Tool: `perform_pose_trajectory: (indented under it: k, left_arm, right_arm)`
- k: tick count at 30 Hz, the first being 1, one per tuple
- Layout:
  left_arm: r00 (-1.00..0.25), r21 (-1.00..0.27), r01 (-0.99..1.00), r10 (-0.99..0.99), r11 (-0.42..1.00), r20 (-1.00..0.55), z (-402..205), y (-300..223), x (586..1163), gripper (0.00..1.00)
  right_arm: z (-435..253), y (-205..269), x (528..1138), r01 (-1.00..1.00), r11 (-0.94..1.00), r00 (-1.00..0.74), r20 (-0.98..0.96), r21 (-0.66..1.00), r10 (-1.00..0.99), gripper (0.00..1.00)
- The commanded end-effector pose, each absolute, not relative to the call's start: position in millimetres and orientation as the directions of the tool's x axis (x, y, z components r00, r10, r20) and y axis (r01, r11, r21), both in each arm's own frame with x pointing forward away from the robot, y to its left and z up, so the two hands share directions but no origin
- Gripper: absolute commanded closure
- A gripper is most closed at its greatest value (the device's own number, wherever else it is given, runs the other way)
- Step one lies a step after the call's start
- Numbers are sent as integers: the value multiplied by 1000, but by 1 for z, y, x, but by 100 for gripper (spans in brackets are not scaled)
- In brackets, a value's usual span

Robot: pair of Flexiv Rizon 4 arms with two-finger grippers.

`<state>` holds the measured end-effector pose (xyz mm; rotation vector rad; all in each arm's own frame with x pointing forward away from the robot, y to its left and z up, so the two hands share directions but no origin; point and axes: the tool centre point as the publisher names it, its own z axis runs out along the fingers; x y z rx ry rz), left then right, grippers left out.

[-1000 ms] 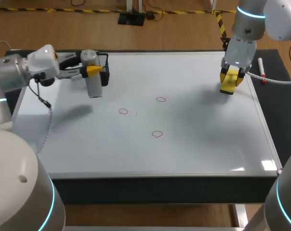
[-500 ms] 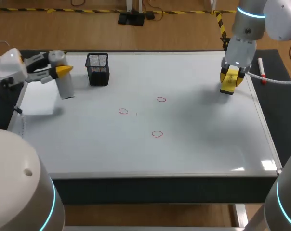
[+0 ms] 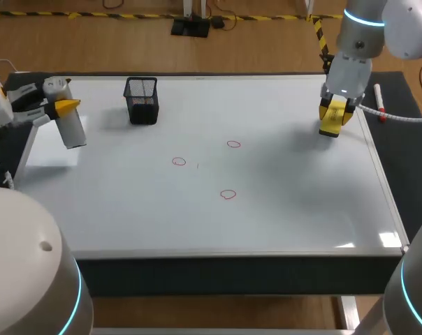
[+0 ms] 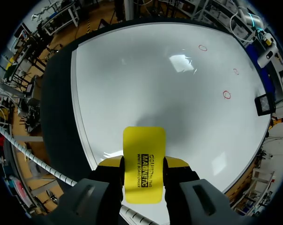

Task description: Pick up the inspection probe, press it on each red-marked spot on the whiteboard one by one, put down the probe, pick up the eraser, and wipe off all the red marks.

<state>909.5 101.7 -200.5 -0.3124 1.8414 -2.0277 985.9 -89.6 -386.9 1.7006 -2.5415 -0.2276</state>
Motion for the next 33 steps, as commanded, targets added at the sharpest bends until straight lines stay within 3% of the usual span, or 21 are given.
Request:
perform_pose_trajectory:
  k: [1, 12, 33]
  left_arm:
    - [-902, -990, 129, -422, -66, -89, -199, 102, 909, 100]
    - [-902, -990, 129, -422, -66, -89, -199, 102, 909, 100]
    - [-902, -990, 129, -422, -66, -89, -199, 102, 909, 100]
  right_arm:
    - [-386, -90, 986, -913, 373, -380, -16, 163, -925, 100]
    - [-380, -34, 973, -937, 309, -308, 35, 162, -951, 100]
    - [-370, 157, 907, -995, 60, -59, 10, 74, -998, 100]
